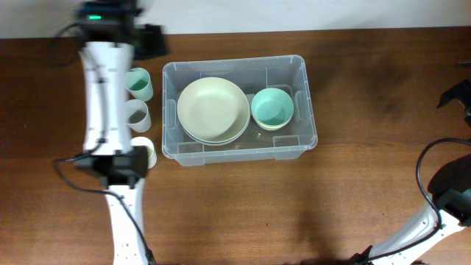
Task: Pack container
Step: 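Move the left gripper back to the mint cup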
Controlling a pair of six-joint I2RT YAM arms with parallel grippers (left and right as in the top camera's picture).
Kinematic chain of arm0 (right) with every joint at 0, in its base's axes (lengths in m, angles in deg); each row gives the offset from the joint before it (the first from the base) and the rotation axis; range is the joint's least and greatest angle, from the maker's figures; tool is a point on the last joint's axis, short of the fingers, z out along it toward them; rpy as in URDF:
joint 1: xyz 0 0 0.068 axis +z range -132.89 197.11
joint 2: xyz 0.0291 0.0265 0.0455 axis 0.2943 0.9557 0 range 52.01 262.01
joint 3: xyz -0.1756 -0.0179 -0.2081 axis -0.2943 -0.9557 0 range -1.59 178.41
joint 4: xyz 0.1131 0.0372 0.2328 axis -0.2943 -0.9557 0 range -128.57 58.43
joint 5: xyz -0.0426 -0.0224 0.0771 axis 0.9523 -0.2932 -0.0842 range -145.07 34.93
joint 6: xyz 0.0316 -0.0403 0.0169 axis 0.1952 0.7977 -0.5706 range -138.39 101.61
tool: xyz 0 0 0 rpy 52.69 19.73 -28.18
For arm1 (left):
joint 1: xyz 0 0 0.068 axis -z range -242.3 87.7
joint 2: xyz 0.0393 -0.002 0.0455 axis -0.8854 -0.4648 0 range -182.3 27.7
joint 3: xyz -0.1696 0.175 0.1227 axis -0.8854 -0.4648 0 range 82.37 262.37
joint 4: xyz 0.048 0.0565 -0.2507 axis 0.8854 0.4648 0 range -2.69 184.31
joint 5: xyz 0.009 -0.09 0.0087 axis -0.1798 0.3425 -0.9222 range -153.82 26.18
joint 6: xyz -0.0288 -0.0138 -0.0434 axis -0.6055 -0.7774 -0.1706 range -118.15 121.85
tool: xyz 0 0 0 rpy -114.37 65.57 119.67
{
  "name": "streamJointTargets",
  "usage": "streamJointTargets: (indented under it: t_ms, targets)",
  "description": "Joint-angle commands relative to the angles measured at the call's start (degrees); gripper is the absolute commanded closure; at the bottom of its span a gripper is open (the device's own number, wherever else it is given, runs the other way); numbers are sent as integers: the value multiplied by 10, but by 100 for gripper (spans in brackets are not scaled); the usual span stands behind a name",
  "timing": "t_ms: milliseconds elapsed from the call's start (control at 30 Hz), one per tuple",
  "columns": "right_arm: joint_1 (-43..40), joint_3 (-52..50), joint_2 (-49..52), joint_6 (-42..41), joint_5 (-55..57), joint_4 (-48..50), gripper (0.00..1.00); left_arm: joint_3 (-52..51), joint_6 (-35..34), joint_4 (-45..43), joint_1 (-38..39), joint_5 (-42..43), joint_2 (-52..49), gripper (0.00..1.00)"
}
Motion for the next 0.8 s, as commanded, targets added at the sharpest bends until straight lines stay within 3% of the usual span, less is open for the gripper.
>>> streamJointTargets:
  t_ms: [0,167,267,767]
  targets:
    - [2,-2,-12,-5,3,0,1,-23,9,6,-49,38,10,1]
    - [2,-2,-12,-5,3,0,1,-82,17,-12,-101,49,10,1]
    - [2,-2,-12,-5,3,0,1,-122,66,-52,-115,73,10,1]
    - [2,-2,-12,-5,3,0,1,-264,123,-192,-117,74,9,1]
